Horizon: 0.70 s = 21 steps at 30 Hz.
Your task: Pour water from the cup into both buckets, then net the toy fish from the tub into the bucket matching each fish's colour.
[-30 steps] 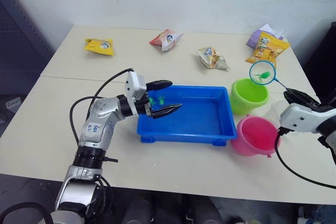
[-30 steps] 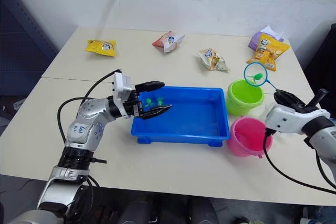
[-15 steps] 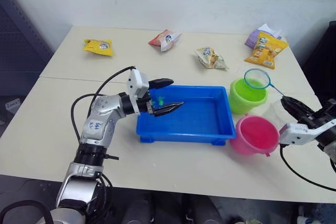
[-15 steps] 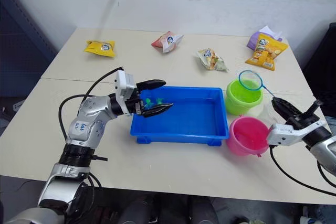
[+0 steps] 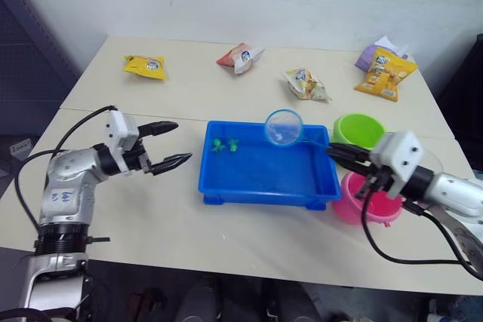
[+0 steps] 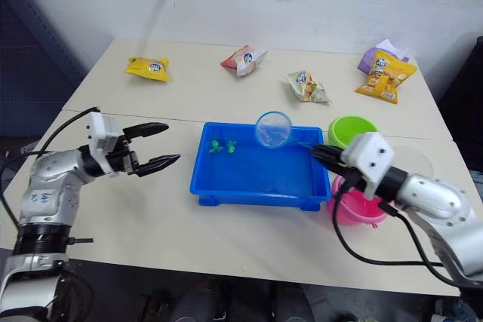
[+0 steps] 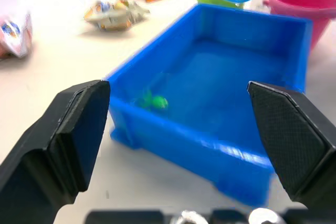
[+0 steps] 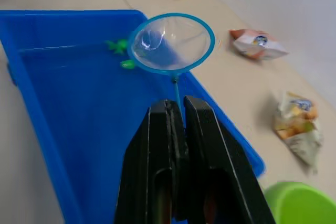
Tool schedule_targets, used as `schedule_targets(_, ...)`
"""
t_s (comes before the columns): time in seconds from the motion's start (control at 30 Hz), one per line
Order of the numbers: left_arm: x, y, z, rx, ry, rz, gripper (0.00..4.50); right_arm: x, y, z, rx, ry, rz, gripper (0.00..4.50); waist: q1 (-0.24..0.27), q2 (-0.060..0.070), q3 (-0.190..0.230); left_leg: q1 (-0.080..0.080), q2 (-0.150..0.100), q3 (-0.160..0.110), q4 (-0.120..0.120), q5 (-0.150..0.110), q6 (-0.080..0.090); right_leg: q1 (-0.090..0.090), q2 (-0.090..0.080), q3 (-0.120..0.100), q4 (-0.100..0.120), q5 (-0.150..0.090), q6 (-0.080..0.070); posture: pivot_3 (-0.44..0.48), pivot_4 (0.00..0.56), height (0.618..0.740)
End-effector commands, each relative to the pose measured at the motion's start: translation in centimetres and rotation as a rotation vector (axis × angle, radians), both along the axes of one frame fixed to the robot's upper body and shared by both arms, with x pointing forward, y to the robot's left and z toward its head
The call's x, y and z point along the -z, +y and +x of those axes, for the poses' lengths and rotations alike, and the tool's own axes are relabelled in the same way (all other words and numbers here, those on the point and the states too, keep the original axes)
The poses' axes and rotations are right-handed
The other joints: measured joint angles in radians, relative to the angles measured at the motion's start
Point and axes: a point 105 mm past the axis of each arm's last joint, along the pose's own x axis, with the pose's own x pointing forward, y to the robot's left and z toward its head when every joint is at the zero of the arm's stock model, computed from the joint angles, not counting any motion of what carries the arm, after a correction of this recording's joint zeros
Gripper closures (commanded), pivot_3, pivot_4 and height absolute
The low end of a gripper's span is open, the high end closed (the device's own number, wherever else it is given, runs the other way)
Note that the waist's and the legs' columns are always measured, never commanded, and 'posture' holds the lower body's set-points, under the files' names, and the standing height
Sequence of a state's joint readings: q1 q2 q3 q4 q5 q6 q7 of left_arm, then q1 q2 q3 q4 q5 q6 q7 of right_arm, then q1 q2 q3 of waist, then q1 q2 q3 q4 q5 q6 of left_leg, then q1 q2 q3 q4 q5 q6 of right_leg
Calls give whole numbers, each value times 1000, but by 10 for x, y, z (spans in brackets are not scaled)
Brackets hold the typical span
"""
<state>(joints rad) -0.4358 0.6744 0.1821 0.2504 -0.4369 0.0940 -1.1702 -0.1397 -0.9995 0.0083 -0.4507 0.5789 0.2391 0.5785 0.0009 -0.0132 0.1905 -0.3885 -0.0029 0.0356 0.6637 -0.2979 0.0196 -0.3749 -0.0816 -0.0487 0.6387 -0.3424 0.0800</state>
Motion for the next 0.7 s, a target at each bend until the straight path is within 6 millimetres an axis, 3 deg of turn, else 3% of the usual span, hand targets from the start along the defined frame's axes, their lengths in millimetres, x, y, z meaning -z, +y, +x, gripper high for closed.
schedule_targets(0.03,-14,9,-8,14,-52,40,8,11,18,4,-34,59,-59,4500,-1,0,0,0,0,0,0,0,0,0,0,0,-1,0,0,0,150,740)
schedule_targets(0.27,-14,23,-16,-13,-13,127,8,34,34,12,-44,160,-113,4500,-5,0,0,-1,0,0,-1,0,0,-1,0,0,-1,0,-1,0,150,740)
schedule_targets(0.47,-16,16,-16,-3,-21,145,8,56,35,33,38,241,-155,4500,-6,0,0,-1,0,0,-1,0,0,-1,0,0,0,0,-1,0,150,740)
schedule_targets(0.7,-12,8,-17,1,-78,194,8,62,39,59,151,319,-140,4500,-10,0,0,-1,0,1,-1,0,0,-3,0,0,3,-1,-1,0,150,740)
